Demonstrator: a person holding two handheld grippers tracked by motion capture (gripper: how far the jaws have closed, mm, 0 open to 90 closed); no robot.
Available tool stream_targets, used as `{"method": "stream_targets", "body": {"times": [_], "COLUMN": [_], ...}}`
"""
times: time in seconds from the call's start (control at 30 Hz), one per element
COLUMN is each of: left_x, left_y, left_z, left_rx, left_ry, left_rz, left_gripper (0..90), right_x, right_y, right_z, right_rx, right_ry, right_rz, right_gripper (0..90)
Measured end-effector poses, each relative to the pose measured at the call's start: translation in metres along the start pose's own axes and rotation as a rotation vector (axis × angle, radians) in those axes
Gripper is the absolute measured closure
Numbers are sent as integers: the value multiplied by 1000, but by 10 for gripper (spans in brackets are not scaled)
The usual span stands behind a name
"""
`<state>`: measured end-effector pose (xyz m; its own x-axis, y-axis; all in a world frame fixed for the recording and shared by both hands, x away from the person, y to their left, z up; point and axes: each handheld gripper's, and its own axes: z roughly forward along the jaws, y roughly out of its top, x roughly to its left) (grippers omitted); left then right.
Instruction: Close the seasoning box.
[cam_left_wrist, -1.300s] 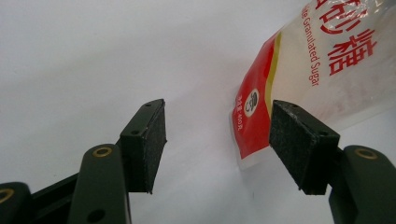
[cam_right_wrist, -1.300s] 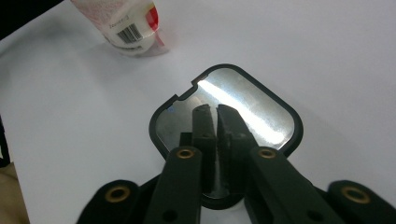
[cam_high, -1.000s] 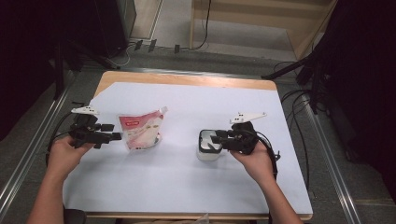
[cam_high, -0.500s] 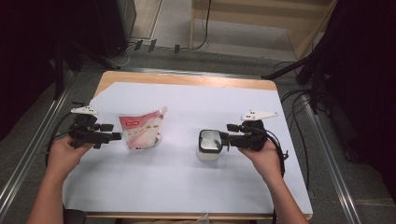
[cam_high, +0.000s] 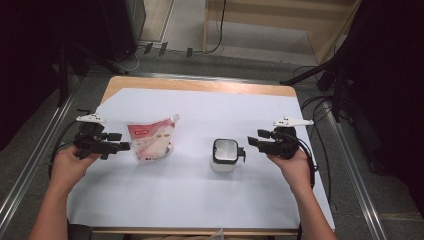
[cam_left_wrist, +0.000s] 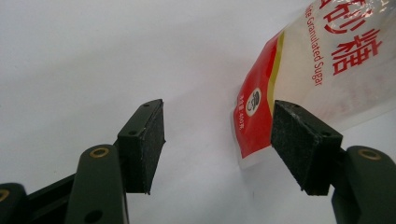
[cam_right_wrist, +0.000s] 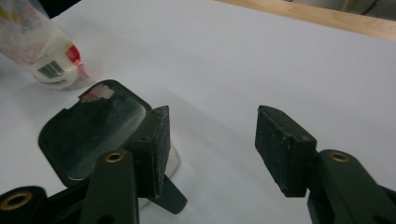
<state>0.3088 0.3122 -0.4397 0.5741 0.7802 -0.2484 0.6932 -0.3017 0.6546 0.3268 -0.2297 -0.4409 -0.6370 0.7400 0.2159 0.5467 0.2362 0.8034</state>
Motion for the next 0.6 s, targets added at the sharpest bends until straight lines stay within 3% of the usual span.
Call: {"method": "stream_targets", "body": {"times": [0.27, 0.5, 0.57, 0.6], "left_x": [-1, 0, 2, 2], "left_y": [0, 0, -1, -1], "left_z": [1, 3, 2, 3], "left_rx": [2, 6, 3, -2], "left_ry": [-3, 5, -61, -54], "left_rz": [3, 8, 34, 34], "left_gripper": [366, 360, 284, 266], "right_x": [-16, -27, -27, -28], "right_y": [-8, -15, -16, -17], "right_z": [-2, 3, 5, 6], "right_rx": [-31, -17, -14, -14], "right_ry": [-58, -95, -105, -106], "right_rz": [17, 39, 39, 42], "right_gripper": [461, 466, 467, 467]}}
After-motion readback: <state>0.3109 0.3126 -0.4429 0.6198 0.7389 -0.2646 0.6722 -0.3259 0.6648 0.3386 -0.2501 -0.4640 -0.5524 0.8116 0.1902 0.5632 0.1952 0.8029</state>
